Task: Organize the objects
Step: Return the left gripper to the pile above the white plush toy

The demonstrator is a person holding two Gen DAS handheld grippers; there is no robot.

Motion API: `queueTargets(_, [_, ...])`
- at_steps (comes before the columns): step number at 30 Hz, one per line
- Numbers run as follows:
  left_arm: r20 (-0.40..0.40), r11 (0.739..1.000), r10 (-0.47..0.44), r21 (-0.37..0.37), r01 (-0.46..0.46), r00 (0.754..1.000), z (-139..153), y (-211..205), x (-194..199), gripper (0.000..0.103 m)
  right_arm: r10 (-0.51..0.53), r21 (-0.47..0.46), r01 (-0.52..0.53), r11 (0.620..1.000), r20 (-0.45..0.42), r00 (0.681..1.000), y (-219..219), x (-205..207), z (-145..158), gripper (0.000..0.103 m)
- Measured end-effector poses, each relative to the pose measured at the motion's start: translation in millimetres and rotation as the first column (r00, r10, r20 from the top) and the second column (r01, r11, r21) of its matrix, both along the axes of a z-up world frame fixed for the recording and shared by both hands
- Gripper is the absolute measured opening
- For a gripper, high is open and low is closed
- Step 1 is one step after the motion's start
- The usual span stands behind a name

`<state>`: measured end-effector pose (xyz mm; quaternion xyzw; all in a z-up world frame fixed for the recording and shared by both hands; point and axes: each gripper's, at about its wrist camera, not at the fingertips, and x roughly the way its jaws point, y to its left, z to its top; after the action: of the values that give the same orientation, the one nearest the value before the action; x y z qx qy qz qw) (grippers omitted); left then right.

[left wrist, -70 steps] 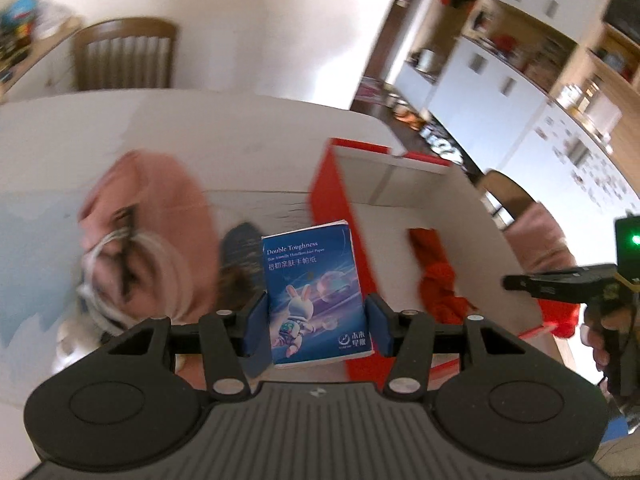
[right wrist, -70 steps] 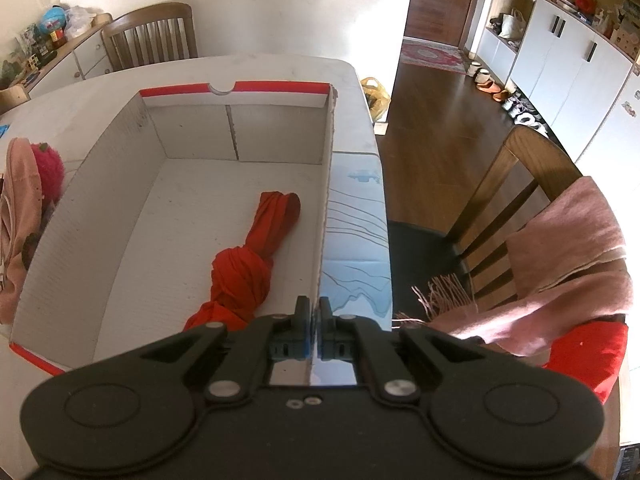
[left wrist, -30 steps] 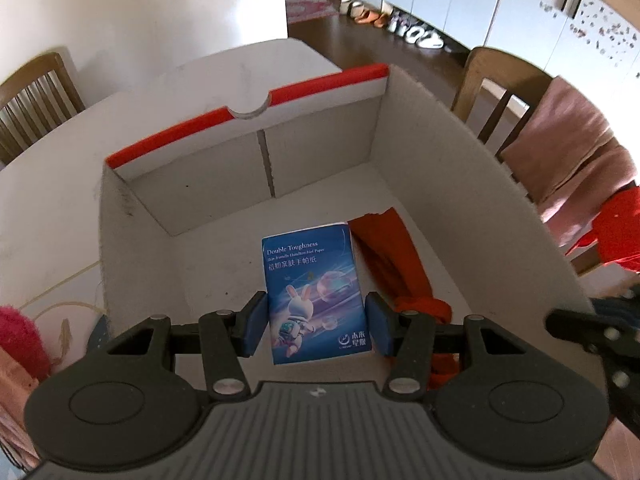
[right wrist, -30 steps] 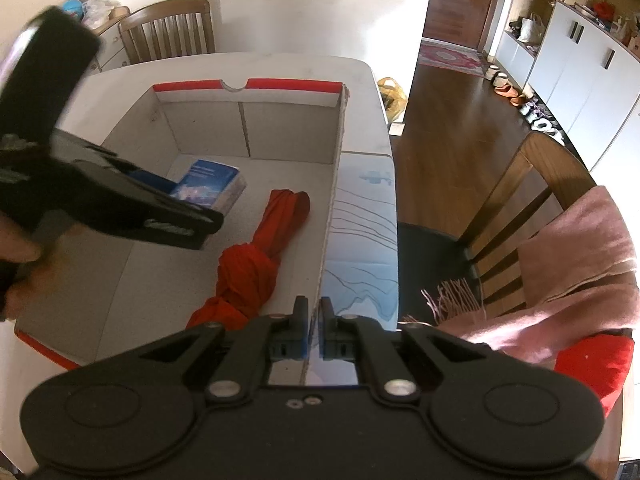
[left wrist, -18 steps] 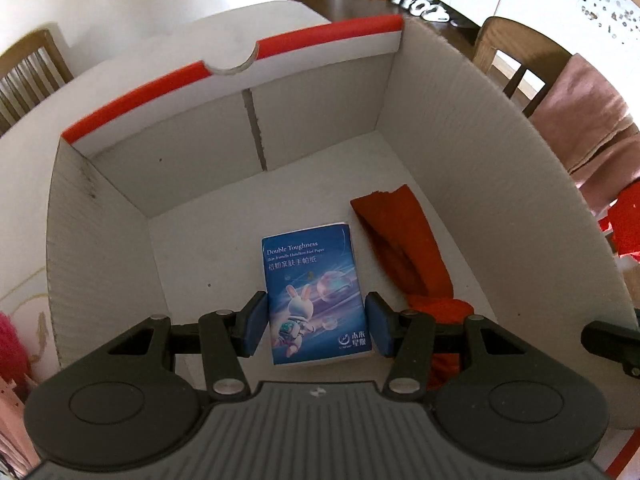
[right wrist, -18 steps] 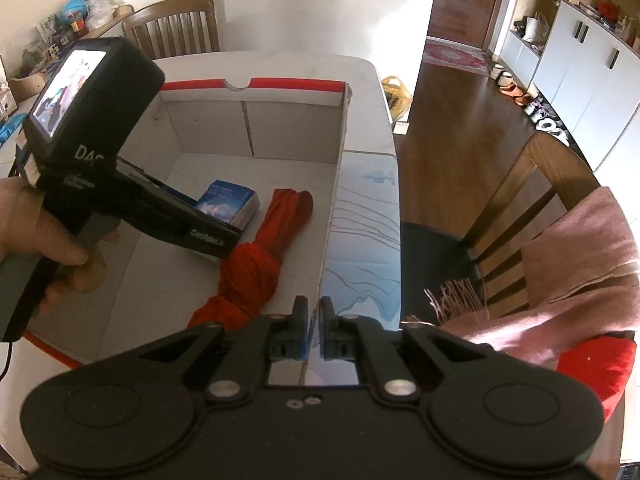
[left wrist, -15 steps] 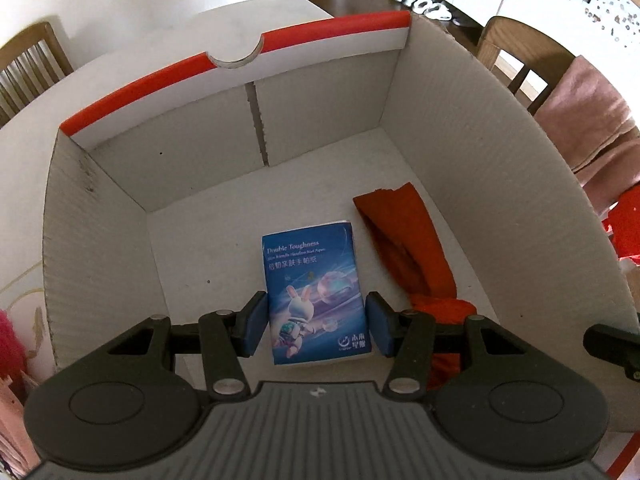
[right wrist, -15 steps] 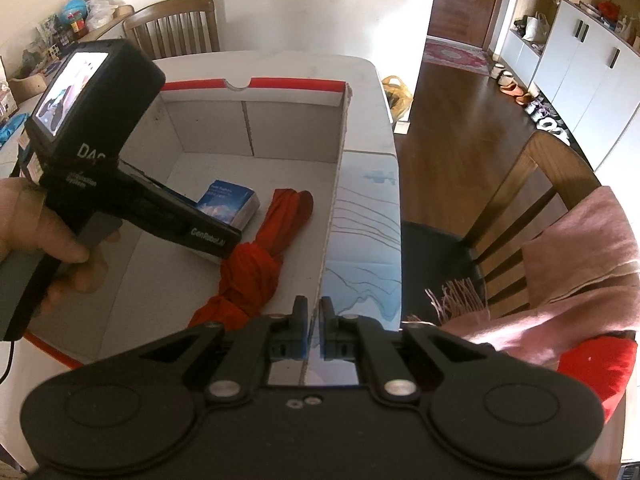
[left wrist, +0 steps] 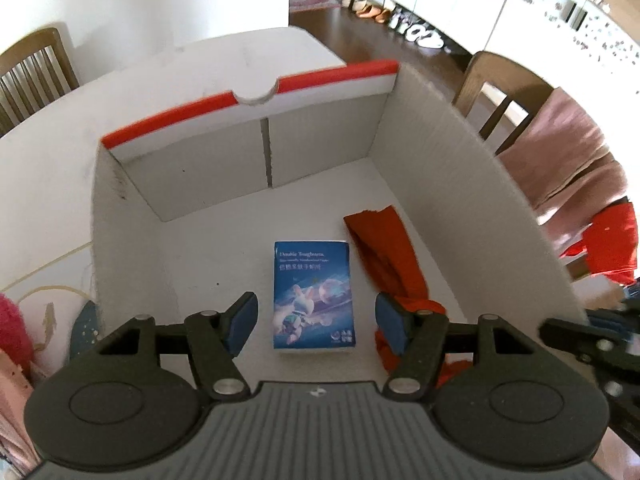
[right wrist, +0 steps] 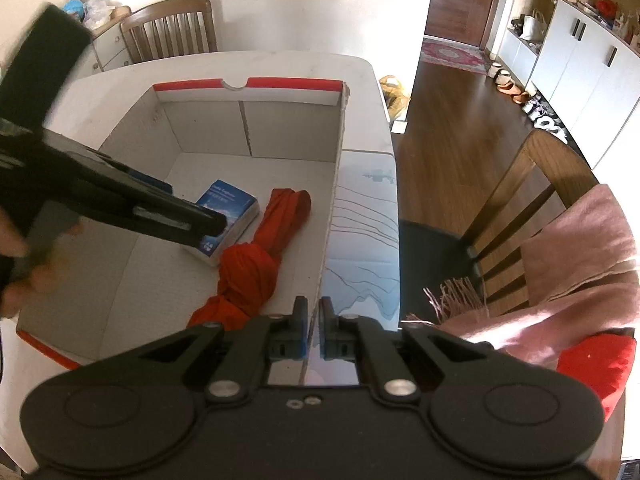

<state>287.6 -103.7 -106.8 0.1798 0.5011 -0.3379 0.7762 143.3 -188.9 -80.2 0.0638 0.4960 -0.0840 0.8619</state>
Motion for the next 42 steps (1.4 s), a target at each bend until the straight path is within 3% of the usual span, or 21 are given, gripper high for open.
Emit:
queueTargets(15, [0.064,0.994,0.010,-0.111,-0.003,0.998,58.8,58.3,-34.3,0.064,0.001,-0.024,-0.001,1.000,-0.008,1.000,4.2,0.8,1.3,0.004])
queueTargets(23, [0.101,0.983,0.078,-0.176,-0.059,0.992,80.5,112.7,-42.6,0.066,-0.009,-0.036,0.008,0.999,-0.016,1.000,6.5,1.8,2.3,0.004])
queueTargets(31, [0.131,0.969,0.185,-0.191,-0.158,0.974,81.3,176.8,-46.5,0.075,-0.018,-0.040,0.017,0.999,-0.022,1.000,7.0,2.2,2.6,0.004])
queueTargets(42, [0.114,0.923,0.343,-0.224,-0.312,0.933,59.8,259.5,-45.5,0.080,-0.034,-0.049,0.033,0.998,-0.030,0.999,10.2,3.2,2.9,0.004])
